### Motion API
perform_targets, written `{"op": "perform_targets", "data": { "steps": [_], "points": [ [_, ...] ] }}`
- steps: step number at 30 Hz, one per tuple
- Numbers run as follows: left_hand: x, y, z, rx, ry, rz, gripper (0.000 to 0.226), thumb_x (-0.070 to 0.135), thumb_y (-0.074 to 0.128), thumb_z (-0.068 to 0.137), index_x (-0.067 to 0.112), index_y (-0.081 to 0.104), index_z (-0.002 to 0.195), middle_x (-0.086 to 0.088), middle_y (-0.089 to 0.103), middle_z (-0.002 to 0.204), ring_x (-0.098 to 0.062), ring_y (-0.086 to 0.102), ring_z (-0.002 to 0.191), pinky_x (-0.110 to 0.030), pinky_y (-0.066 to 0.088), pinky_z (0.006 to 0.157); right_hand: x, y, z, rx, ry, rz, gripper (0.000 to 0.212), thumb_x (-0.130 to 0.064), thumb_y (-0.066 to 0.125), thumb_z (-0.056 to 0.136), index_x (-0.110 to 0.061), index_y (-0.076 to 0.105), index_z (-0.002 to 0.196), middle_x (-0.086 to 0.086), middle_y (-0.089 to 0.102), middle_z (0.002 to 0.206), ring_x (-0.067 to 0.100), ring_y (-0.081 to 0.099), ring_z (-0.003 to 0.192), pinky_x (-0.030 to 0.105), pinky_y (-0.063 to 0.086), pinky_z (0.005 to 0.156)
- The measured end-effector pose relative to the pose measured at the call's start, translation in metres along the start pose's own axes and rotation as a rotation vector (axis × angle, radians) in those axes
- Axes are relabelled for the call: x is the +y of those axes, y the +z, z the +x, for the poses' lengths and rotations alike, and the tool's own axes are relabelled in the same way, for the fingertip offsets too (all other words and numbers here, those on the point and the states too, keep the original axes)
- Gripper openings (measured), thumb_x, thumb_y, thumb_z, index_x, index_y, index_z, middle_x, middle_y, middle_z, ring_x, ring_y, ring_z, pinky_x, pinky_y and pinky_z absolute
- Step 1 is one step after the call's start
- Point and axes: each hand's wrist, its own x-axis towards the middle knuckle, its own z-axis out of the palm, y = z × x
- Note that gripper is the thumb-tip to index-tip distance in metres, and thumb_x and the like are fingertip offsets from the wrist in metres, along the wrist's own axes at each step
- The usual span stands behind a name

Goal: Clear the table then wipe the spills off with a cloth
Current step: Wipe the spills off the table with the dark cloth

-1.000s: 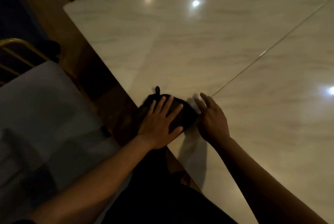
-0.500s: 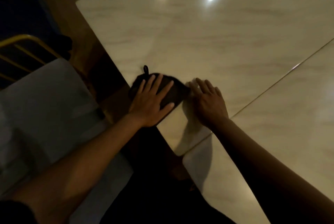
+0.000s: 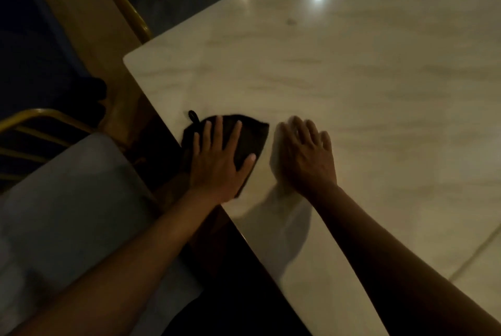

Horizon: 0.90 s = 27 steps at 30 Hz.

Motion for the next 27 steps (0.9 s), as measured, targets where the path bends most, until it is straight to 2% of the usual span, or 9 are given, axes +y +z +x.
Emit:
{"op": "perform_targets", "data": {
  "steps": [4,8,11,15,18,20,22,27],
  "points": [
    [-0.055,-0.014,0.055,-0.045,0.157,0.03,0.08,0.076,0.015,0.093,0.037,0.004,0.162,-0.007,-0.001,0.171,-0.032,-0.001,0.156,-0.055,0.004,0.125,-0.013,0.001,0.03,0.014,0.05,0.03,0.062,-0.042,0.032,0.101,-0.028,0.01,0.158,0.006,0.006,0.166,0.032,0.004,0.152,0.055,0.01,0.12],
    [-0.097,-0.03,0.144,-0.015,-0.025,0.004,0.082,0.075,0.016,0.092,0.033,0.007,0.162,-0.012,0.003,0.17,-0.036,0.002,0.155,-0.057,0.003,0.124,-0.015,0.008,0.028,0.059,0.092,0.138,0.061,-0.047,0.023,0.101,-0.036,0.005,0.158,-0.003,-0.003,0.167,0.023,-0.007,0.153,0.05,-0.002,0.123],
    [-0.085,-0.028,0.153,-0.011,-0.097,-0.015,0.083,0.072,0.018,0.092,0.029,0.008,0.163,-0.016,0.002,0.169,-0.039,0.001,0.155,-0.059,0.002,0.124,-0.016,0.01,0.032,0.067,0.117,0.146,0.062,-0.047,0.026,0.099,-0.037,0.008,0.158,-0.004,0.001,0.167,0.022,-0.005,0.153,0.051,0.0,0.123],
    [-0.058,-0.019,0.094,-0.004,0.095,0.008,0.082,0.074,0.019,0.094,0.031,0.005,0.163,-0.014,0.001,0.17,-0.037,0.0,0.155,-0.056,0.003,0.124,-0.022,0.004,0.043,0.065,0.159,0.07,0.066,-0.051,0.037,0.094,-0.03,0.022,0.155,0.004,0.019,0.163,0.032,0.012,0.15,0.058,0.013,0.119],
    [-0.059,-0.018,0.077,-0.039,0.173,0.041,0.081,0.075,0.018,0.094,0.034,0.003,0.162,-0.01,-0.001,0.17,-0.034,0.0,0.156,-0.056,0.006,0.125,-0.03,0.0,0.07,0.074,0.158,0.063,0.068,-0.056,0.036,0.095,-0.028,0.022,0.156,0.007,0.018,0.163,0.033,0.013,0.149,0.059,0.014,0.118],
    [-0.073,-0.021,0.097,-0.039,0.204,0.043,0.081,0.077,0.019,0.093,0.038,0.003,0.162,-0.007,0.0,0.171,-0.033,0.001,0.156,-0.056,0.007,0.124,-0.038,-0.001,0.092,0.092,0.153,0.093,0.069,-0.055,0.038,0.094,-0.025,0.026,0.155,0.01,0.021,0.162,0.035,0.016,0.148,0.06,0.016,0.117],
    [-0.093,-0.026,0.13,-0.02,0.163,0.041,0.08,0.077,0.02,0.093,0.039,0.004,0.162,-0.007,0.002,0.171,-0.032,0.002,0.156,-0.055,0.006,0.125,-0.044,-0.002,0.107,0.11,0.166,0.118,0.07,-0.053,0.042,0.093,-0.023,0.028,0.154,0.011,0.022,0.161,0.036,0.017,0.148,0.061,0.015,0.117],
    [-0.133,-0.046,0.232,-0.015,0.064,0.043,0.087,0.079,0.013,0.088,0.034,0.007,0.162,-0.011,0.005,0.17,-0.034,0.004,0.155,-0.055,0.003,0.125,-0.058,0.0,0.117,0.141,0.245,0.173,0.07,-0.051,0.042,0.096,-0.024,0.019,0.156,0.008,0.012,0.164,0.033,0.006,0.151,0.058,0.007,0.12]
  ]
}}
